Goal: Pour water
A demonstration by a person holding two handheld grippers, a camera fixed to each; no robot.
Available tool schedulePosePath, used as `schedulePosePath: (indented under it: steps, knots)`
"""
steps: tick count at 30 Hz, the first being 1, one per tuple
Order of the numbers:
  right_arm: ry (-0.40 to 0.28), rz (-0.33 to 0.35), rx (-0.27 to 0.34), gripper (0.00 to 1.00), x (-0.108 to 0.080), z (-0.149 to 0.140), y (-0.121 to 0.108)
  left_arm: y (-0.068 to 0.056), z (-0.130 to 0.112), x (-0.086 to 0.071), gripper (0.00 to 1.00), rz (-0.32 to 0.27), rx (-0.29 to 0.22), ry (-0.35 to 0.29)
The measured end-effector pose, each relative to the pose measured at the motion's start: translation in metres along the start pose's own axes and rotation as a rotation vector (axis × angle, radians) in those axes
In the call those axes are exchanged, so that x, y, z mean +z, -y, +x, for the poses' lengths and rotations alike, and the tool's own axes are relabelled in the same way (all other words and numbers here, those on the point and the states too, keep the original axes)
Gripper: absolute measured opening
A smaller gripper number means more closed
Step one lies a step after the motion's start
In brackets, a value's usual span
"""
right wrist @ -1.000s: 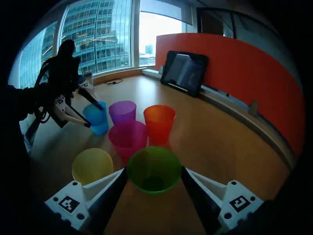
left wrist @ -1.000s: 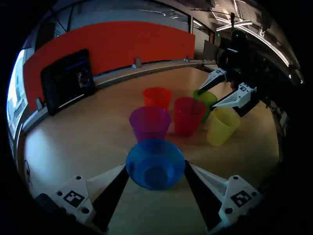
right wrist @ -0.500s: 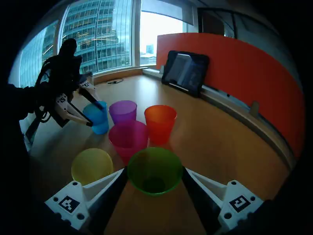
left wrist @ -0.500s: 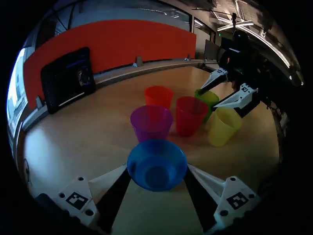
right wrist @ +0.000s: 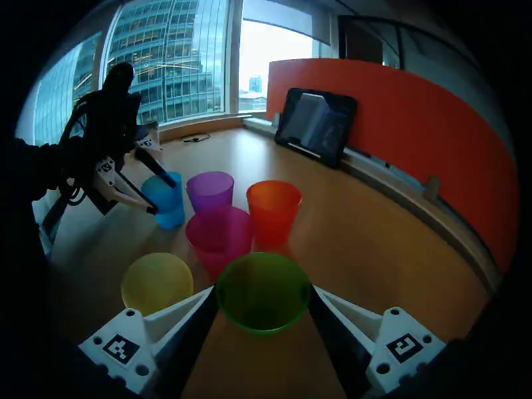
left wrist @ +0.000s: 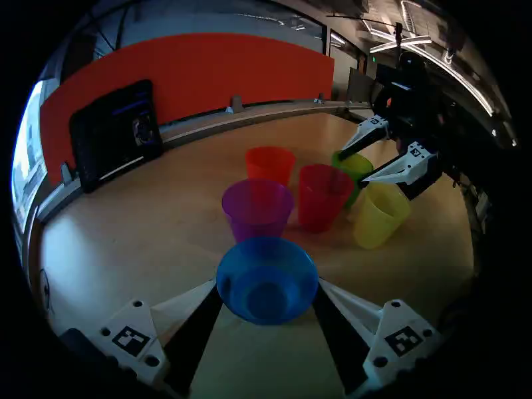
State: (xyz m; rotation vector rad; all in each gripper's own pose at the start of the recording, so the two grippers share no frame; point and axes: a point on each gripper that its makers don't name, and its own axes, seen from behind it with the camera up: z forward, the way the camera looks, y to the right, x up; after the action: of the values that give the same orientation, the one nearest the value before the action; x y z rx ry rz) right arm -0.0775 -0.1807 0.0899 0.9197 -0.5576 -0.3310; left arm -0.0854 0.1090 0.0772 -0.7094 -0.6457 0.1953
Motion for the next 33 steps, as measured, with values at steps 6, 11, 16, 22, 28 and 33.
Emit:
schedulePosePath:
  steps: [6,11,16,22,28,33]
  knots:
    - [-0.018,-0.016,0.006,0.94,-0.008,0.008,-0.003,-0.003,0.005,-0.005,0.86,0.003,0.004,-0.016]
    - [-0.042,-0.030,0.009,0.94,-0.019,0.018,-0.004,-0.005,0.015,-0.013,0.86,0.010,0.002,-0.046]
    - [-0.068,-0.045,0.004,0.94,-0.032,0.029,-0.002,-0.011,0.030,-0.024,0.86,0.017,0.002,-0.090]
    - [-0.109,-0.060,0.001,0.94,-0.050,0.044,0.003,-0.017,0.051,-0.040,0.86,0.032,0.008,-0.155]
    - [-0.156,-0.074,0.006,0.94,-0.069,0.059,0.010,-0.025,0.071,-0.056,0.86,0.043,0.008,-0.215]
    - [-0.206,-0.080,0.016,0.94,-0.084,0.073,0.016,-0.030,0.084,-0.068,0.86,0.051,0.012,-0.259]
